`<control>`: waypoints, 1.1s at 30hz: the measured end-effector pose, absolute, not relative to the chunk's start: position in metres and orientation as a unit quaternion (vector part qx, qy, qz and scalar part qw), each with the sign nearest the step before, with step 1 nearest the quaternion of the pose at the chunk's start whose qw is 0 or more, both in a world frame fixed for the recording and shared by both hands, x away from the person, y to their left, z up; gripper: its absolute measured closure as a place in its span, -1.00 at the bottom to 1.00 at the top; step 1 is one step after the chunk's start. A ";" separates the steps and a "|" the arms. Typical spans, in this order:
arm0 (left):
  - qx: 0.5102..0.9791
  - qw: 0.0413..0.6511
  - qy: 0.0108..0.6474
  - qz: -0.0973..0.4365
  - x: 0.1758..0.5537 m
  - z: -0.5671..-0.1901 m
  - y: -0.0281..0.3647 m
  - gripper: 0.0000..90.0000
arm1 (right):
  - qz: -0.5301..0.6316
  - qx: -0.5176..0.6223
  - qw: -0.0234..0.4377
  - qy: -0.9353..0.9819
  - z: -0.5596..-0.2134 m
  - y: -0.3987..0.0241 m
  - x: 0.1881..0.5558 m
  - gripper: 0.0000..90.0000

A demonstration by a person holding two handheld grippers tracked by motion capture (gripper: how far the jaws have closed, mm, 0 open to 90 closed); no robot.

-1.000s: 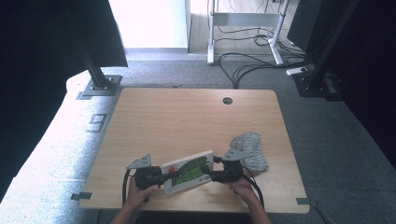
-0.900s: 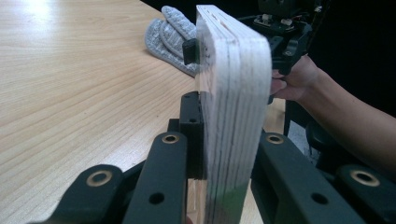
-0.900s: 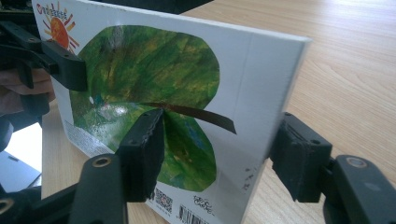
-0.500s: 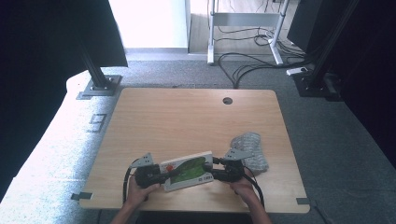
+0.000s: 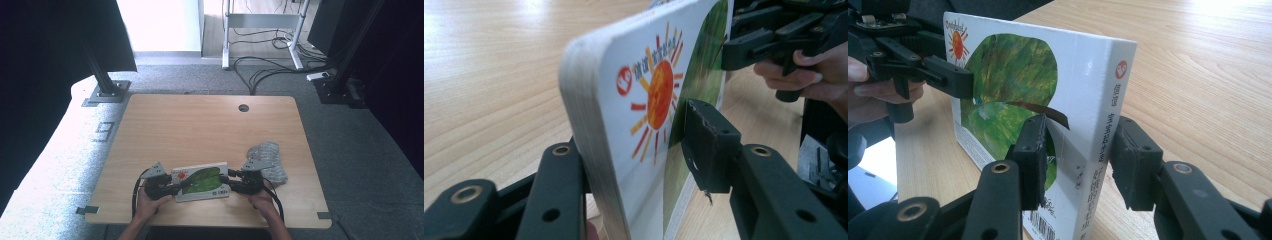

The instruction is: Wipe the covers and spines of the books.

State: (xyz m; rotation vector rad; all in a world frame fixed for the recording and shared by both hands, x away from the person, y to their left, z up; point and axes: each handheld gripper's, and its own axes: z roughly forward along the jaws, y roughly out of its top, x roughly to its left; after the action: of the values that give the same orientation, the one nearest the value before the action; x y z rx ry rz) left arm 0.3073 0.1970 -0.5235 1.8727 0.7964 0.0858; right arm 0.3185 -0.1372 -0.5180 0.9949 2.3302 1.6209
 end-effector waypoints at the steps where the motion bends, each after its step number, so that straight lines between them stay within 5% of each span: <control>1: 0.785 0.521 0.333 0.036 0.307 -0.525 0.196 0.21 | 0.537 0.330 0.067 0.773 -0.518 -0.137 0.319 0.32; 33: 0.790 0.493 0.360 0.060 0.310 -0.529 0.198 -0.02 | 0.523 0.354 0.077 0.771 -0.519 -0.138 0.318 0.33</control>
State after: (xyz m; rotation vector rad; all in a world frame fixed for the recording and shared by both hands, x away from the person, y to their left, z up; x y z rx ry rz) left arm 0.3102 0.1978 -0.5285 1.9157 0.8743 0.1464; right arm 0.3182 -0.1380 -0.5187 1.0600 2.3103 1.5682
